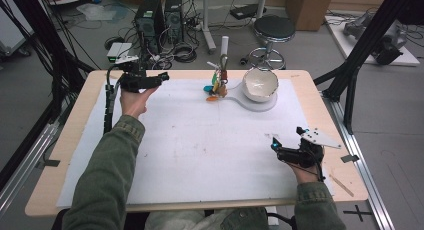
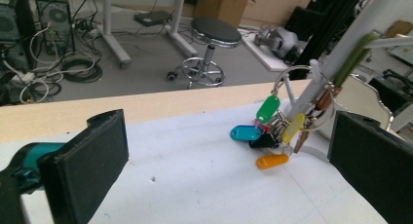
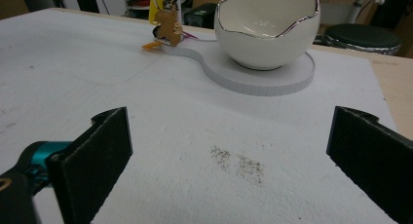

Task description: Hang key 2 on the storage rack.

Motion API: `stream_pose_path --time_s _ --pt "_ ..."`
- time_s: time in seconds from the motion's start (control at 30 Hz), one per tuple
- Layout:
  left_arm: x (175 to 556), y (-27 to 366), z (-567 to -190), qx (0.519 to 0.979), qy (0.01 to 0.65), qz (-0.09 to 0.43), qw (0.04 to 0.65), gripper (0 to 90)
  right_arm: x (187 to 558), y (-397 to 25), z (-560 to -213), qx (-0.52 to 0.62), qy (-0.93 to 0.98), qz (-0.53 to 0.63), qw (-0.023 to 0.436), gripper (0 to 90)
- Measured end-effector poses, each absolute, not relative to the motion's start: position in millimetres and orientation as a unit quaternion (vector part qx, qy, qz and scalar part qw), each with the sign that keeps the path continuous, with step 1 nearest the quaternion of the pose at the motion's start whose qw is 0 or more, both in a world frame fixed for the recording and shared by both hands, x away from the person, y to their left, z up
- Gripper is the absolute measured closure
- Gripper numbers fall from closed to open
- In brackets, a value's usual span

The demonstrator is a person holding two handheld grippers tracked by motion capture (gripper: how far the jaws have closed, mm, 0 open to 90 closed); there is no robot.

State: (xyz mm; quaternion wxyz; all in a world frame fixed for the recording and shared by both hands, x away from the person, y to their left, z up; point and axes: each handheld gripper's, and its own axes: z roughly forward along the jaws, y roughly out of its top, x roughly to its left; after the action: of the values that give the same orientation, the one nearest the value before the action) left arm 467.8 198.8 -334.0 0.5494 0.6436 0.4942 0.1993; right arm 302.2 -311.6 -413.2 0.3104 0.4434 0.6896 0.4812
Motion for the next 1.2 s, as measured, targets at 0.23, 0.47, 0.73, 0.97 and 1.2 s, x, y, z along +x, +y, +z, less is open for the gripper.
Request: stream_pose_path --time_s 0.23,0.47,0.73,0.97,1.2 --pt "457.6 204.3 -338.3 0.659 0.483 0.21 0.537 1.6 302.6 -311.4 -413.5 0.444 0.691 0.479 0.312 1.8" --pt "449.4 215.3 -346.8 0.663 0.485 0.213 0.53 1.6 303.2 -311.4 -413.7 0.446 0.691 0.476 0.313 1.8" --pt "433.7 237.3 -354.7 0.646 0.497 0.222 0.535 1.6 303.4 -311.3 -413.9 0.446 0.691 0.474 0.315 1.8" --pt "417.7 257.1 -365.6 0.635 0.509 0.233 0.532 1.6 303.3 -310.8 -413.9 0.447 0.691 0.473 0.314 1.8" --pt "401.4 269.8 -374.0 0.628 0.514 0.251 0.527 1.6 303.0 -310.4 -413.9 0.447 0.692 0.472 0.313 1.8"
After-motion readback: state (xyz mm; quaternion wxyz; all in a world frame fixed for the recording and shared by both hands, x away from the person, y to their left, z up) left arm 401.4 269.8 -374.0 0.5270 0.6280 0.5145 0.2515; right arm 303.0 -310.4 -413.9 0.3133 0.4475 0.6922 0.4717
